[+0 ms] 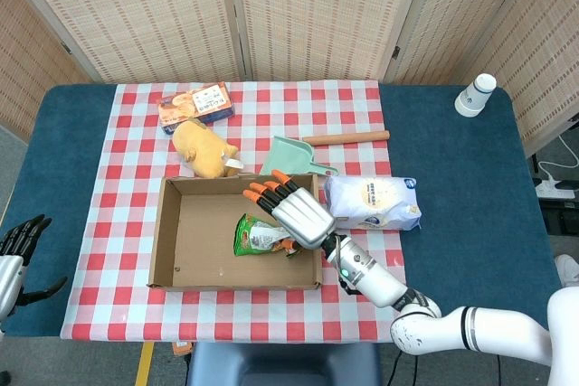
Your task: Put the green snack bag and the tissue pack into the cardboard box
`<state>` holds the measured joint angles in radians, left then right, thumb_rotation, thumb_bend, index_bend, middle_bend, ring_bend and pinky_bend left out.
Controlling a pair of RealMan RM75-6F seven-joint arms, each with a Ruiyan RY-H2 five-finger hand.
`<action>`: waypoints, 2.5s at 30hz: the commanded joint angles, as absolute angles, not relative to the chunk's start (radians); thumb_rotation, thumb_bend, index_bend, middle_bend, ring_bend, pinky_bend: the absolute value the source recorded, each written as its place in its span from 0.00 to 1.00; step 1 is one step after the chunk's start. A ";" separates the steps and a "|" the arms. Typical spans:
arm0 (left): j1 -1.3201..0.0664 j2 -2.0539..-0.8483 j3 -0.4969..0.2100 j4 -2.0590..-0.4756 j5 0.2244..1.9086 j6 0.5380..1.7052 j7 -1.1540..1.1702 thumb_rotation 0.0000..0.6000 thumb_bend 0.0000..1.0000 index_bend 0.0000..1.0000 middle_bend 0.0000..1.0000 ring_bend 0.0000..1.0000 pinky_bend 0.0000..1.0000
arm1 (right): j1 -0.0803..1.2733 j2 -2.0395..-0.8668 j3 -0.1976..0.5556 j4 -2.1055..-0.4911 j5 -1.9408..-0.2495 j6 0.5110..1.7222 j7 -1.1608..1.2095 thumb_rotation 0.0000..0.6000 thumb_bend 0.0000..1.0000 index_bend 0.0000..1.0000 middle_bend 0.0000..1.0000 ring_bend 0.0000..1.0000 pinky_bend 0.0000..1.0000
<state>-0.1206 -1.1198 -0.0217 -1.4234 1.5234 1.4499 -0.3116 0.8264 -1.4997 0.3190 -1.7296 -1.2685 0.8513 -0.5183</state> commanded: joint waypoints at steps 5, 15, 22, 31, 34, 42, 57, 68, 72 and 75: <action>-0.119 -1.120 -0.022 -1.427 1.520 1.449 -0.302 1.00 0.20 0.00 0.00 0.00 0.08 | 0.746 -1.284 0.273 -1.910 -1.269 0.954 -0.585 1.00 0.00 0.00 0.04 0.00 0.00; -0.125 -1.124 -0.018 -1.441 1.532 1.445 -0.275 1.00 0.20 0.00 0.00 0.00 0.08 | 0.611 -1.080 0.164 -1.912 -1.174 0.995 -0.514 1.00 0.00 0.00 0.04 0.00 0.00; -0.128 -1.127 -0.018 -1.446 1.528 1.437 -0.259 1.00 0.20 0.00 0.00 0.00 0.08 | 0.582 -1.146 0.136 -1.702 -1.262 1.006 -0.325 1.00 0.00 0.00 0.01 0.00 0.00; -0.134 -1.134 -0.019 -1.444 1.524 1.425 -0.246 1.00 0.20 0.00 0.00 0.00 0.08 | 0.610 -1.228 0.148 -1.545 -1.303 0.981 -0.193 1.00 0.00 0.00 0.00 0.00 0.00; -0.134 -1.136 -0.021 -1.440 1.525 1.429 -0.250 1.00 0.20 0.00 0.00 0.00 0.08 | 0.618 -1.240 0.149 -1.526 -1.290 0.960 -0.178 1.00 0.00 0.00 0.00 0.00 0.00; -0.133 -1.140 -0.024 -1.425 1.520 1.431 -0.271 1.00 0.20 0.00 0.00 0.00 0.08 | 0.668 -1.291 0.154 -1.435 -1.267 0.840 -0.054 1.00 0.00 0.00 0.00 0.00 0.00; -0.135 -1.139 -0.027 -1.424 1.511 1.424 -0.276 1.00 0.20 0.00 0.00 0.00 0.08 | 0.720 -1.352 0.153 -1.376 -1.210 0.763 -0.071 1.00 0.00 0.00 0.00 0.00 0.00; -0.137 -1.140 -0.029 -1.418 1.506 1.418 -0.281 1.00 0.20 0.00 0.00 0.00 0.08 | 0.741 -1.399 0.140 -1.320 -1.193 0.734 -0.080 1.00 0.00 0.00 0.00 0.00 0.09; -0.138 -1.140 -0.028 -1.419 1.509 1.418 -0.281 1.00 0.20 0.00 0.00 0.00 0.08 | 0.736 -1.416 0.140 -1.305 -1.199 0.763 -0.087 1.00 0.00 0.06 0.08 0.08 0.26; -0.137 -1.140 -0.027 -1.419 1.508 1.418 -0.280 1.00 0.20 0.00 0.00 0.00 0.08 | 0.729 -1.429 0.140 -1.294 -1.202 0.789 -0.097 1.00 0.00 0.21 0.19 0.23 0.41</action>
